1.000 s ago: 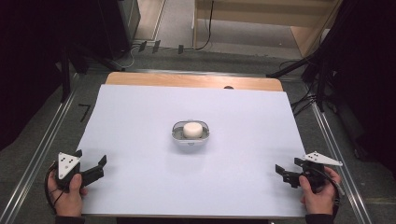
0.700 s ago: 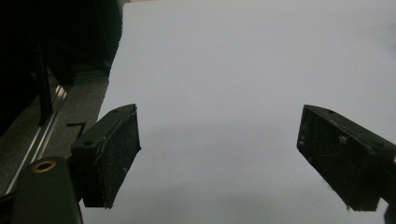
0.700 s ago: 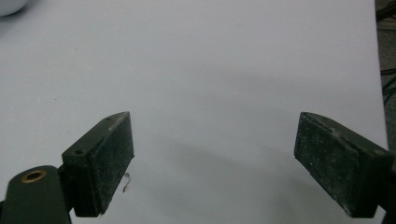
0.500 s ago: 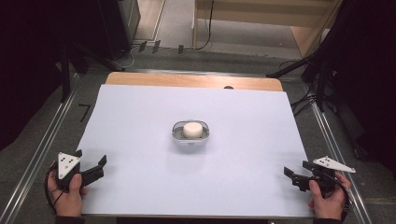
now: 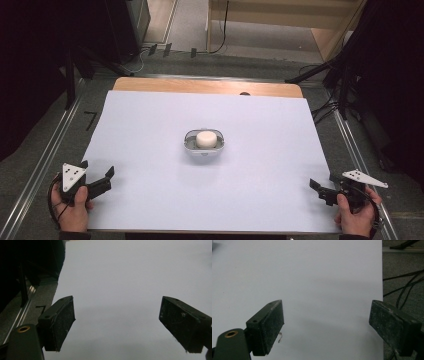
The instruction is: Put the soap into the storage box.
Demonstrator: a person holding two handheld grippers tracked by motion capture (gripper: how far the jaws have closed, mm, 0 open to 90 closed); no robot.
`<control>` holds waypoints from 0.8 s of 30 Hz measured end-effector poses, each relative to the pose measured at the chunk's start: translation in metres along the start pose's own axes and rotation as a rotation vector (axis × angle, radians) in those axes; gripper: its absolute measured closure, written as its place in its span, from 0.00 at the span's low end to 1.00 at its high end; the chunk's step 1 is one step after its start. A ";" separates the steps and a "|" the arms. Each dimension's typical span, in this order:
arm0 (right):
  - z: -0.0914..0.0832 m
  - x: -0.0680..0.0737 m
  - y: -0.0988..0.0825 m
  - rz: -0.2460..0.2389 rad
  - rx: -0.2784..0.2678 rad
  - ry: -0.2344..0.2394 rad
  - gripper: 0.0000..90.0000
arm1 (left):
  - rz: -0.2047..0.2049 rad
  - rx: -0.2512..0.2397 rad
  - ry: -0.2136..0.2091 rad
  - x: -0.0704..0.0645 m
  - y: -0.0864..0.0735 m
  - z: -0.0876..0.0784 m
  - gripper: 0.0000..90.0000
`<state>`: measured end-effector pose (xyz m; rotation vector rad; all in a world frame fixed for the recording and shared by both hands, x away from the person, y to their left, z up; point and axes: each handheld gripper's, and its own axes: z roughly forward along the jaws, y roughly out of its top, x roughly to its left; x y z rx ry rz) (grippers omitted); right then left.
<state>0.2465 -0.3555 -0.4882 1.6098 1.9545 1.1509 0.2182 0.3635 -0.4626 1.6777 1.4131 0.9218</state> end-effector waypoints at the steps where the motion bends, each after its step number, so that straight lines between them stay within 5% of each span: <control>1: -0.001 0.000 0.000 -0.009 -0.009 0.005 0.15 | 0.000 0.002 0.000 0.000 0.000 0.000 0.15; 7: -0.001 0.007 -0.003 -0.048 -0.056 -0.026 0.15 | 0.005 0.005 0.000 0.000 0.000 0.000 0.15; 10: -0.002 0.007 -0.004 -0.055 -0.077 0.011 0.15 | 0.006 0.007 0.001 -0.001 0.000 0.001 0.15; 24: -0.001 0.001 -0.004 -0.002 -0.068 0.053 0.15 | 0.010 0.026 0.001 -0.001 0.001 0.003 0.15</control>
